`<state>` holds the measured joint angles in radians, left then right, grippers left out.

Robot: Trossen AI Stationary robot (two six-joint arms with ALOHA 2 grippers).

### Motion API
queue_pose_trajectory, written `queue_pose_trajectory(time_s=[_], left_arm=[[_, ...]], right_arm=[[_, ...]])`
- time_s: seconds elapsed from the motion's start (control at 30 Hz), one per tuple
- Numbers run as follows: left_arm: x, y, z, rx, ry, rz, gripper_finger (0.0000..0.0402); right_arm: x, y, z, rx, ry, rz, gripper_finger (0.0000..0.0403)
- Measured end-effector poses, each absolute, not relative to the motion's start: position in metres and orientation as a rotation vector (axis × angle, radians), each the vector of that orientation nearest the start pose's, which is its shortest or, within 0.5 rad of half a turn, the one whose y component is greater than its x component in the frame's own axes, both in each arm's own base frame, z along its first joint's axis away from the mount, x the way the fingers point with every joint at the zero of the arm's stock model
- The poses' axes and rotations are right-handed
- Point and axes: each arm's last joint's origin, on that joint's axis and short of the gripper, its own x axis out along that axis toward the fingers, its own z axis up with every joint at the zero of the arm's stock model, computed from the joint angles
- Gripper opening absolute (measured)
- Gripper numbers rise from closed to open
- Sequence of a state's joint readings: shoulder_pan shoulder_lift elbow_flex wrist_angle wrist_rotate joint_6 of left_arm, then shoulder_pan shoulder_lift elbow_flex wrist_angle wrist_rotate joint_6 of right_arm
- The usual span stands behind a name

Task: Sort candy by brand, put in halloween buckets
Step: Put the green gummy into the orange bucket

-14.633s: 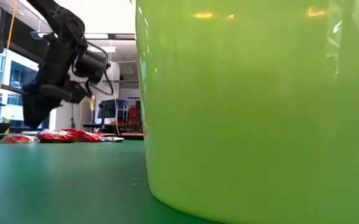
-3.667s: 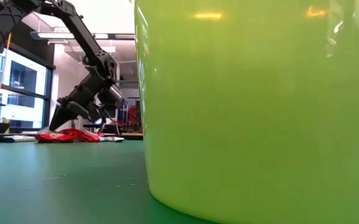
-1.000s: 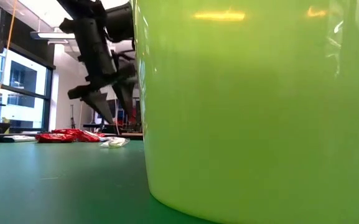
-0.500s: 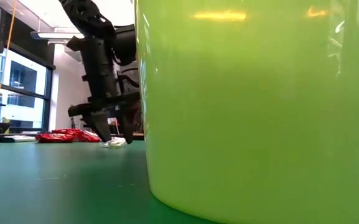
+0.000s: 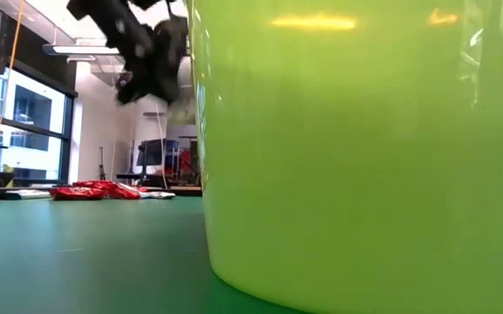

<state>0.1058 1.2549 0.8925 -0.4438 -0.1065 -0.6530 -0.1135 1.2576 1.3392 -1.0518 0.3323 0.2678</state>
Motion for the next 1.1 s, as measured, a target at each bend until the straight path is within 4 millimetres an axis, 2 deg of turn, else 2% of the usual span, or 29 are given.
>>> queue_pose_trajectory(time_s=[0.1,0.17,0.37,0.5,0.63,0.8,0.97,1.1], left_arm=[[0.256,0.012,0.279,-0.526,0.578,0.161,0.0004],[0.260,-0.003,0.288,-0.464,0.563,0.027,0.0002],[0.290,-0.045,0.293,-0.240,0.593,-0.134,0.0016],[0.320,-0.056,0.292,-0.131,0.605,-0.172,0.0047],[0.344,-0.056,0.291,-0.073,0.658,-0.212,0.0088],[0.353,-0.048,0.289,-0.109,0.773,-0.292,0.0148],[0.343,-0.034,0.292,-0.097,0.883,-0.259,0.0195],[0.315,-0.005,0.296,-0.156,0.976,-0.151,0.0206]], right_arm=[[0.227,-0.035,0.356,0.119,0.920,-0.528,0.0256],[0.226,-0.036,0.356,0.105,0.934,-0.525,0.0256],[0.225,-0.039,0.355,0.082,0.951,-0.521,0.0256],[0.224,-0.043,0.355,0.089,0.957,-0.536,0.0256],[0.222,-0.048,0.355,0.100,0.968,-0.558,0.0256],[0.219,-0.052,0.354,0.106,0.988,-0.574,0.0256],[0.218,-0.051,0.353,0.136,0.999,-0.580,0.0256],[0.210,-0.052,0.349,0.251,1.052,-0.652,0.0256]])
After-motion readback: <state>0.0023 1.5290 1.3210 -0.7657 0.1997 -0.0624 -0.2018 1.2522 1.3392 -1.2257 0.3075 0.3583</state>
